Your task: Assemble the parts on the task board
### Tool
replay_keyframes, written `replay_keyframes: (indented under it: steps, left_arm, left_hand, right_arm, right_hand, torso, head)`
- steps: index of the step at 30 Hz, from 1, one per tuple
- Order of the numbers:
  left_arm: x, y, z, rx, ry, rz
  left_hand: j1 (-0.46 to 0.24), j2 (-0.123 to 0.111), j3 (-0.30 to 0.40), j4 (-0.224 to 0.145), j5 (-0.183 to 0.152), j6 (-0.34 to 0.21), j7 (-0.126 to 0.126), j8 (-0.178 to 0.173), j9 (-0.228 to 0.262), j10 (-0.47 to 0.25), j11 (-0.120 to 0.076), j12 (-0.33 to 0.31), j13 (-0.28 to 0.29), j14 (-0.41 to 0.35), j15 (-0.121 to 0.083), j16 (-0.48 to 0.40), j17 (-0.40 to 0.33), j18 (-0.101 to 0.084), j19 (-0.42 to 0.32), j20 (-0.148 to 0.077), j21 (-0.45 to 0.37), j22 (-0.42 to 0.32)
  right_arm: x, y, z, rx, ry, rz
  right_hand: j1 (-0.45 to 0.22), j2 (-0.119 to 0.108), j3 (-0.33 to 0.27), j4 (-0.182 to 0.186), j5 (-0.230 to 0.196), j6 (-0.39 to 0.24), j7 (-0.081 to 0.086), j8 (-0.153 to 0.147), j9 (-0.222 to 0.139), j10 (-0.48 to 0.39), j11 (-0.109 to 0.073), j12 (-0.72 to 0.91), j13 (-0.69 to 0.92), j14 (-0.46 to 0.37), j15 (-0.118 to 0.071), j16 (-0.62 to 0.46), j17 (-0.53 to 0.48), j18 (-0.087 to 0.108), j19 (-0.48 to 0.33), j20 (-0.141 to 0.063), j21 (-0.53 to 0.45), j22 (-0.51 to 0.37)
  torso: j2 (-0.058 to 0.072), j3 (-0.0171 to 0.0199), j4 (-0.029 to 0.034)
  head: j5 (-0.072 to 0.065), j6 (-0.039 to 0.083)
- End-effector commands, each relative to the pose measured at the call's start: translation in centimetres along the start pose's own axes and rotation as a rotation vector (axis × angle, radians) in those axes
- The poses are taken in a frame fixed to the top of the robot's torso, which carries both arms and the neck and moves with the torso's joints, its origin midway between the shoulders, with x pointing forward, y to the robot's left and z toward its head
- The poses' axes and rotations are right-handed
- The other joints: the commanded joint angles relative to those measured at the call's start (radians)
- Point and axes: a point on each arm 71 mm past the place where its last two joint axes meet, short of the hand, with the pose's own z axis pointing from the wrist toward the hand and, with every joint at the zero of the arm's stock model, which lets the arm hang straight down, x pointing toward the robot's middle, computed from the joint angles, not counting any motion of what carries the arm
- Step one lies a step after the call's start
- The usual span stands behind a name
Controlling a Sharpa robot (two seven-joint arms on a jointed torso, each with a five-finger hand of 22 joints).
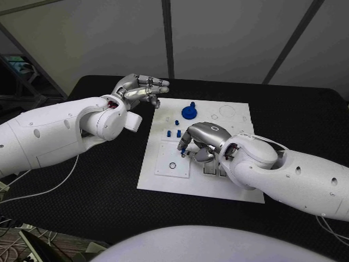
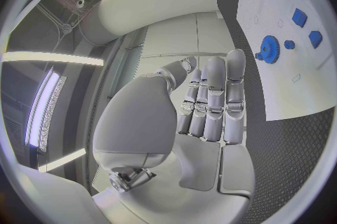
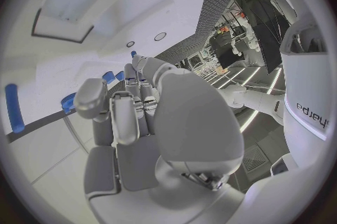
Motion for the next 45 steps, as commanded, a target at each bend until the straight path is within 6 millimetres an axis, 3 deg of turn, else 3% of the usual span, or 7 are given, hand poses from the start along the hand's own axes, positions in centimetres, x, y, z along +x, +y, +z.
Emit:
replay_keyframes:
  steps: [1, 45]
  left_arm:
    - [0.13, -0.13, 0.08, 0.005, 0.012, -0.005]
    - [0.08, -0.03, 0.21, 0.000, 0.013, -0.006]
  left_hand:
    - [0.001, 0.005, 0.006, -0.002, 0.004, 0.005, 0.004, -0.004, -0.001, -0.008, -0.001, 0.000, -0.001, -0.007, 0.001, -0.004, -0.001, -0.009, -0.005, -0.002, -0.004, -0.001]
    - [0.000, 0.005, 0.006, -0.003, 0.004, 0.005, 0.005, -0.004, -0.001, -0.009, -0.001, 0.000, -0.001, -0.007, 0.001, -0.004, -0.001, -0.009, -0.005, -0.001, -0.004, -0.001]
  right_arm:
    - [0.14, 0.03, 0.01, -0.005, 0.025, 0.001]
    - [1.03, -0.13, 0.65, 0.026, 0.100, -0.080]
  right_hand:
    - [-0.009, 0.002, -0.003, -0.005, 0.001, 0.005, 0.004, 0.000, 0.001, 0.015, -0.008, 0.003, 0.002, 0.047, -0.003, 0.007, 0.001, -0.018, -0.007, -0.002, 0.003, 0.001]
    - [-0.047, 0.000, -0.034, -0.006, -0.002, -0.014, 0.008, -0.008, -0.001, -0.012, -0.003, -0.011, -0.002, 0.044, 0.003, 0.006, -0.007, -0.014, -0.024, 0.005, -0.008, -0.014]
  torso:
    - [0.000, 0.0003, 0.0000]
    - [0.000, -0.0003, -0.0002]
  head:
    - [0.002, -0.002]
    - [0.000, -0.012]
